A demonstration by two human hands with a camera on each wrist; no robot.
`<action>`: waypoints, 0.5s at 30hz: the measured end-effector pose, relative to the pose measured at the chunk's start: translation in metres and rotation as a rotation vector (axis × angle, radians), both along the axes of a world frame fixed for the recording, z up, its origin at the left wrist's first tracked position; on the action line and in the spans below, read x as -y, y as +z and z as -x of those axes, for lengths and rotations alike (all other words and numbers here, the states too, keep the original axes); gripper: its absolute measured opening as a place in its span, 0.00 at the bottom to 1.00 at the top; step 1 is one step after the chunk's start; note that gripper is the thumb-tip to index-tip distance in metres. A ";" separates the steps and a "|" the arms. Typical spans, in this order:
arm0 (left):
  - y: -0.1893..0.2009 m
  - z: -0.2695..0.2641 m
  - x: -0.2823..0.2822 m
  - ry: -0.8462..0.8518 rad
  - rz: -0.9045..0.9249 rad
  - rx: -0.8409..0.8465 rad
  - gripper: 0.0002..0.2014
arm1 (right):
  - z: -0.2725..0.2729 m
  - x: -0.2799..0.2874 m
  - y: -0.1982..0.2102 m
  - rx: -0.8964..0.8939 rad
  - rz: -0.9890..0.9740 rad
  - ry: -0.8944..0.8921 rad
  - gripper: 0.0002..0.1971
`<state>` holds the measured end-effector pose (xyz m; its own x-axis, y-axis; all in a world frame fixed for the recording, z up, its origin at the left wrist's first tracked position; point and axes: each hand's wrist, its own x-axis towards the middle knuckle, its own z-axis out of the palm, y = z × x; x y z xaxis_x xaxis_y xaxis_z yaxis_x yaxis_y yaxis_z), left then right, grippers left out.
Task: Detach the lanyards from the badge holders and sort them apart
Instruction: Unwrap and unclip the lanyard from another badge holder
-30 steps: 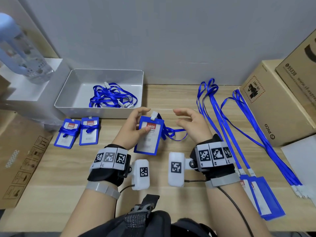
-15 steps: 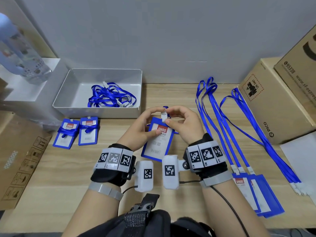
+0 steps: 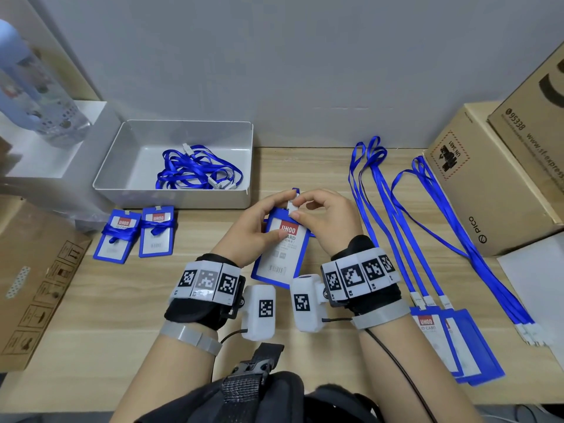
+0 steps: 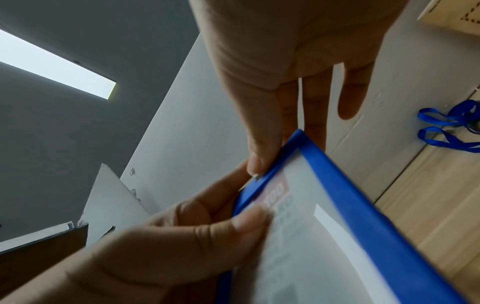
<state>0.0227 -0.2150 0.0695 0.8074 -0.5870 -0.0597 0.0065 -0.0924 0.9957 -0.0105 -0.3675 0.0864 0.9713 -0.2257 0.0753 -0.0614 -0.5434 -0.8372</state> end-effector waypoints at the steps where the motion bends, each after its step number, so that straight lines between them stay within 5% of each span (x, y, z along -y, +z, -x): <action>1: 0.000 0.000 0.000 0.003 0.002 -0.003 0.31 | 0.000 0.000 0.001 -0.004 0.003 0.003 0.06; 6: 0.000 0.001 0.001 -0.001 -0.013 0.002 0.32 | -0.001 -0.002 0.001 -0.030 0.006 -0.007 0.06; 11: 0.002 -0.002 0.003 0.037 -0.006 0.000 0.32 | 0.001 -0.007 -0.003 0.009 -0.007 0.041 0.21; 15: 0.001 -0.006 -0.003 0.046 0.000 0.017 0.33 | 0.003 -0.007 -0.004 0.004 -0.115 0.072 0.14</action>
